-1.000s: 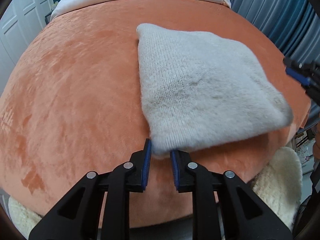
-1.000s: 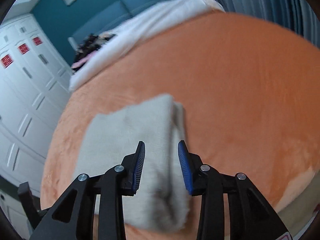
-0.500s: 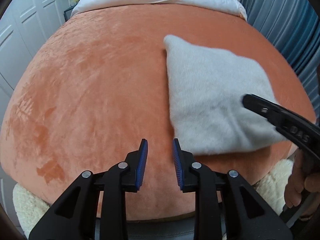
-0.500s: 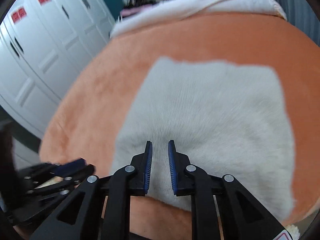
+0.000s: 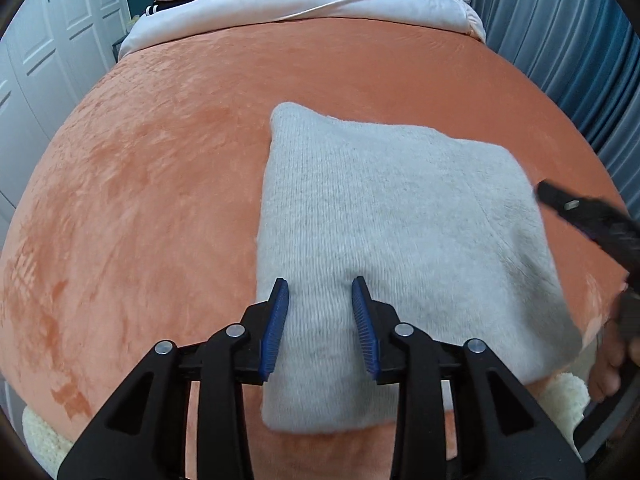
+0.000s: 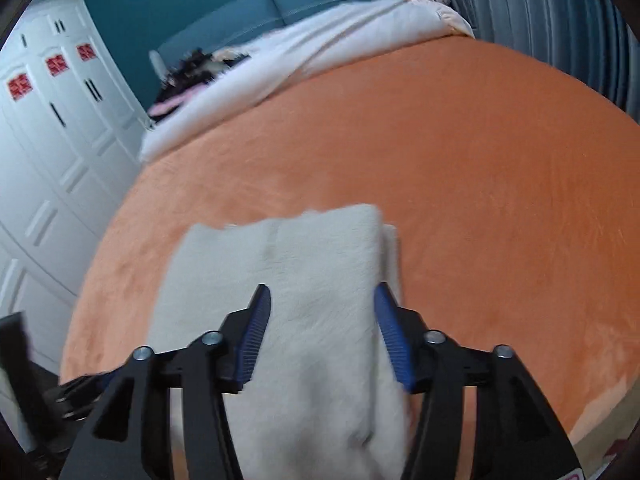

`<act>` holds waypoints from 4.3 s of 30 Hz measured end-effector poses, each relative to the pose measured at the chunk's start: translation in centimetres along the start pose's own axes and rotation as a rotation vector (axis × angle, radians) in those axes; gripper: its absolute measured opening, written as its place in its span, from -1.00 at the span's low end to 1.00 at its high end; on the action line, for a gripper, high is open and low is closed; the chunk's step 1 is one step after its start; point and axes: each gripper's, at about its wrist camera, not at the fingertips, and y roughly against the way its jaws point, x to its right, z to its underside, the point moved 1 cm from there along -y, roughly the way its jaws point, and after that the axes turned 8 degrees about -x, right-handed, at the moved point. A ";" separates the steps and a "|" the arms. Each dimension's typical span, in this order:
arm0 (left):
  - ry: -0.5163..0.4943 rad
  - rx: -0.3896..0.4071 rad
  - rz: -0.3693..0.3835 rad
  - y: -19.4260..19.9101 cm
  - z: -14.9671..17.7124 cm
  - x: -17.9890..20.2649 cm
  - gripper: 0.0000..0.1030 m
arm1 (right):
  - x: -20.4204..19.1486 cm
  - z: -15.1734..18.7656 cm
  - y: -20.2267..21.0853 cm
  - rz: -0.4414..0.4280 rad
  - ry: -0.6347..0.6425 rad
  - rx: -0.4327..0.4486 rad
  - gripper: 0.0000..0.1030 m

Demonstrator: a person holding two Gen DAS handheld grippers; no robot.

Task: Fold small clothes

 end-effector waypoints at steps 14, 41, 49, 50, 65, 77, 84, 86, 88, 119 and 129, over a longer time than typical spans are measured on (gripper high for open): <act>-0.013 -0.010 -0.059 -1.5 -1.6 0.4 -0.28 | 2.7 -1.4 -1.3 -0.095 -0.035 -0.018 -0.77; 0.063 -0.011 0.016 1.9 2.4 -2.4 -0.13 | 2.7 8.6 3.8 -0.021 -0.098 -0.033 0.09; 0.089 -0.027 -0.023 3.8 5.6 -5.8 -0.13 | -4.7 3.4 13.0 -0.233 0.108 0.188 -0.70; 0.093 -0.023 -0.026 4.1 5.8 -6.2 -0.13 | -4.8 3.0 14.5 -0.301 0.103 0.225 -0.72; 0.029 -0.065 -0.006 2.5 5.9 -4.1 -0.03 | 1.0 7.1 5.8 0.014 0.008 0.049 -0.38; -0.019 -0.066 0.007 2.4 5.9 -1.8 0.01 | 1.2 5.7 10.8 -0.184 -0.033 0.158 -0.84; -0.028 -0.101 -0.005 0.8 5.7 -0.9 0.05 | 5.4 8.6 1.9 -0.010 -0.074 -0.087 -0.80; -0.024 -0.100 -0.009 0.9 5.7 -0.9 0.05 | 5.2 7.4 4.3 -0.053 -0.096 -0.031 -0.64; -0.013 -0.088 0.012 1.3 5.5 -1.0 0.07 | 4.7 5.6 6.3 -0.118 -0.103 0.039 -0.48; 0.008 -0.050 0.032 -0.4 0.0 2.4 0.52 | 9.2 4.7 3.3 -0.134 -0.149 0.008 0.11; -0.011 -0.027 0.054 0.8 -0.1 2.9 0.83 | 8.4 8.4 0.3 -0.266 -0.198 -0.058 0.26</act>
